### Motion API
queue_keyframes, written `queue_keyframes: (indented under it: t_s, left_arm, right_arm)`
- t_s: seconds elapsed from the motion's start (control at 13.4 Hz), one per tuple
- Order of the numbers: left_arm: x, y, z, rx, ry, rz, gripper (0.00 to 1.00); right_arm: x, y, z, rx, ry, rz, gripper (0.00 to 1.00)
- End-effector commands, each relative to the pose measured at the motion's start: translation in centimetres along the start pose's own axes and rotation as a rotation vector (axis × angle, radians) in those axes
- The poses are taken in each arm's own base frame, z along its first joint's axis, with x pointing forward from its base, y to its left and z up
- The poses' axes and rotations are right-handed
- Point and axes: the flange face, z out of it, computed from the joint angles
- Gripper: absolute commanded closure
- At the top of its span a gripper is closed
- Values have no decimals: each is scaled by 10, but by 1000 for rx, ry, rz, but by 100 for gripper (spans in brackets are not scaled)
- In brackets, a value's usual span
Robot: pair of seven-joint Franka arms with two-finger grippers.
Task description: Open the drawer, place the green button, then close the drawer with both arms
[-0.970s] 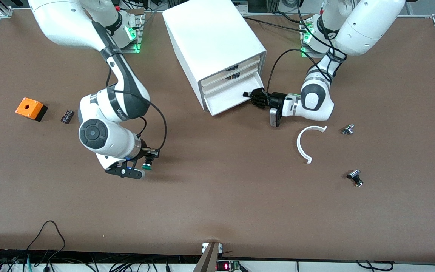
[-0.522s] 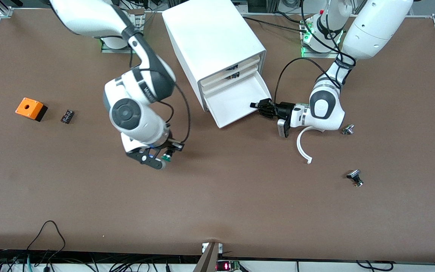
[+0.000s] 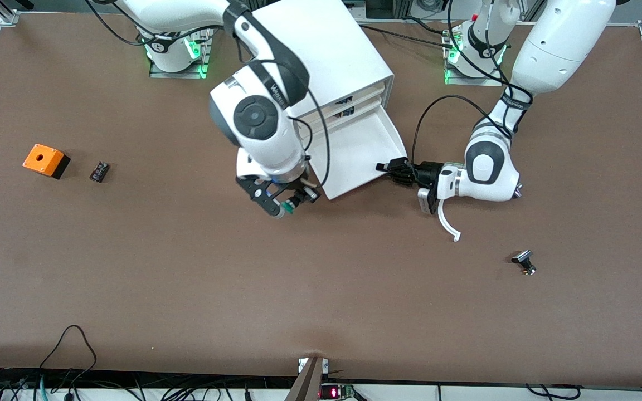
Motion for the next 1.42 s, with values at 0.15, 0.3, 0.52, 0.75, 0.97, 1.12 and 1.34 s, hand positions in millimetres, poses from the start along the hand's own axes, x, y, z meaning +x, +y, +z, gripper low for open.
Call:
queue_keyframes:
  t_s: [0.15,0.3,0.52,0.75,0.97,1.12,1.34]
  left_arm:
    - [25,48,-39,128,-65,-65,0]
    - [40,76,-52,174,-135,-122,0]
    - [61,120,-83,307,-245,-283,0]
    - [83,177,-113,501,-308,-435,0]
    - [93,212,-139,684,-292,-545,0]
    - [96,229,-156,786,-252,-616,0]
    - [100,269,-150,934,-241,-685,0]
  right_arm:
    - [-75,-13,24,24,-20,139,89]
    - [-107,-16,49,47,-26,218,88]
    - [-148,-16,87,63,-33,298,88]
    - [-160,-16,105,86,-46,383,88]
    - [-164,-15,114,85,-47,391,5]
    - [-157,-17,104,95,-40,396,0]
    - [-122,-21,74,100,11,333,0]
